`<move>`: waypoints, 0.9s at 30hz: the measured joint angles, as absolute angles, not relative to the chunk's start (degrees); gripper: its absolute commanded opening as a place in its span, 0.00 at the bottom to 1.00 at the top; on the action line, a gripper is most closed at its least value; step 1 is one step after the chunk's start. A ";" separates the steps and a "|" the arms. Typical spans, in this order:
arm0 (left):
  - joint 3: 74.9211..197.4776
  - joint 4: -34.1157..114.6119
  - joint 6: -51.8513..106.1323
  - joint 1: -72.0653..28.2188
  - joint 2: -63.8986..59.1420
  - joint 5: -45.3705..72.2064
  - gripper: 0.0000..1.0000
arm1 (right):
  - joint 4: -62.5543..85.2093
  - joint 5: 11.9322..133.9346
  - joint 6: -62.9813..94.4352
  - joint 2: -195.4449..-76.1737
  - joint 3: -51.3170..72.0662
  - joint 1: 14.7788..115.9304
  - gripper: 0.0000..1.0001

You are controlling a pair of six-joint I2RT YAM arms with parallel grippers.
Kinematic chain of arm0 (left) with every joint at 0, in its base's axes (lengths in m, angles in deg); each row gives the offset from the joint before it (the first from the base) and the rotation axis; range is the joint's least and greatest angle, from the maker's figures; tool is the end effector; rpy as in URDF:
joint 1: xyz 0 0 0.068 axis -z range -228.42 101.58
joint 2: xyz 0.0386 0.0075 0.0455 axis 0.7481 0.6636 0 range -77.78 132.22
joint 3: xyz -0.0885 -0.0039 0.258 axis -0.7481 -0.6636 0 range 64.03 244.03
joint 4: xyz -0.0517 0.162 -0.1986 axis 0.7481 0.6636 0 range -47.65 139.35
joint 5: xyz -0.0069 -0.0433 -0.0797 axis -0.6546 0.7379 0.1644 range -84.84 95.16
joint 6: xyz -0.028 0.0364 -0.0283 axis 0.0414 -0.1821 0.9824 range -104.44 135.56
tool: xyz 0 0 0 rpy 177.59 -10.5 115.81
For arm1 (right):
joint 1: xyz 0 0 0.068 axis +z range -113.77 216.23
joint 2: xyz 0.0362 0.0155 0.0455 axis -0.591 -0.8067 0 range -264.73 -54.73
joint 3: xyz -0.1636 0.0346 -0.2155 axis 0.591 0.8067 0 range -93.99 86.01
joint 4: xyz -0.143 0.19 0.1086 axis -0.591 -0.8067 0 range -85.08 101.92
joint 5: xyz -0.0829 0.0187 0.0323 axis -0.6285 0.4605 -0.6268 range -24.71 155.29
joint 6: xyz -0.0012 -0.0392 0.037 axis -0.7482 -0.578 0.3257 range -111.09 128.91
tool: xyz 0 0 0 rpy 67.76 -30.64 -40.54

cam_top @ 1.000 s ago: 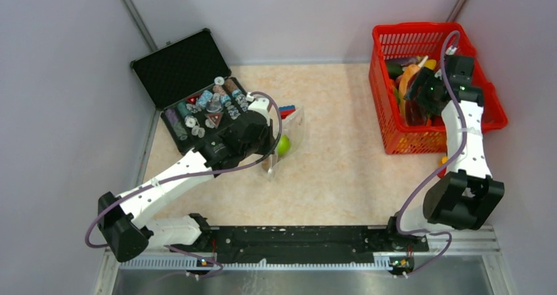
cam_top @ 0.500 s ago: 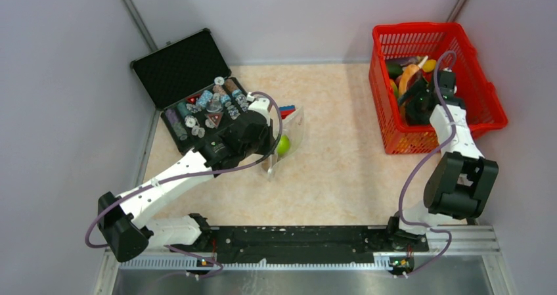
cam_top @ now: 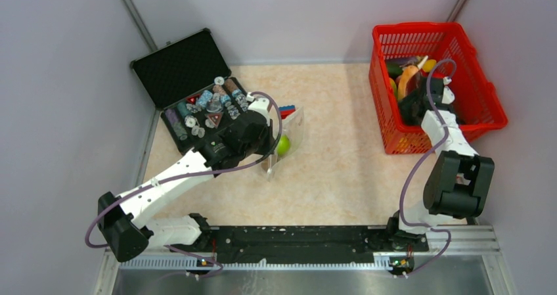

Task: Place the food in the zip-top bag and seal the zipper
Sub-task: Pick up the fake fruit from the bin.

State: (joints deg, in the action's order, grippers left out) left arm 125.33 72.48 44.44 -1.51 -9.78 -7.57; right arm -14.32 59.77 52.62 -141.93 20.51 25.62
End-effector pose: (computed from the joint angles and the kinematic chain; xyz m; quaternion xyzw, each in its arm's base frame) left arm 0.1823 -0.1835 0.3240 0.0903 0.8856 -0.1950 0.4118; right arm 0.3240 -0.0642 0.2610 0.4410 0.8216 0.0590 0.3563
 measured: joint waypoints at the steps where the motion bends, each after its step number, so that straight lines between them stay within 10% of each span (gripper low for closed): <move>1: 125.33 72.50 44.55 -1.51 -9.78 -7.64 0.00 | -13.42 59.45 53.16 -141.93 21.41 25.62 0.58; 8: 125.33 73.03 45.03 -1.55 -9.82 -7.75 0.00 | -11.65 60.63 54.06 -141.93 22.61 25.55 0.66; 14: 125.31 73.22 45.58 -1.55 -10.28 -7.71 0.00 | -11.67 60.58 53.18 -141.86 22.66 25.31 0.23; 27: 125.31 73.25 45.63 -1.55 -10.45 -7.66 0.00 | -12.57 66.92 47.22 -134.74 22.66 25.49 0.23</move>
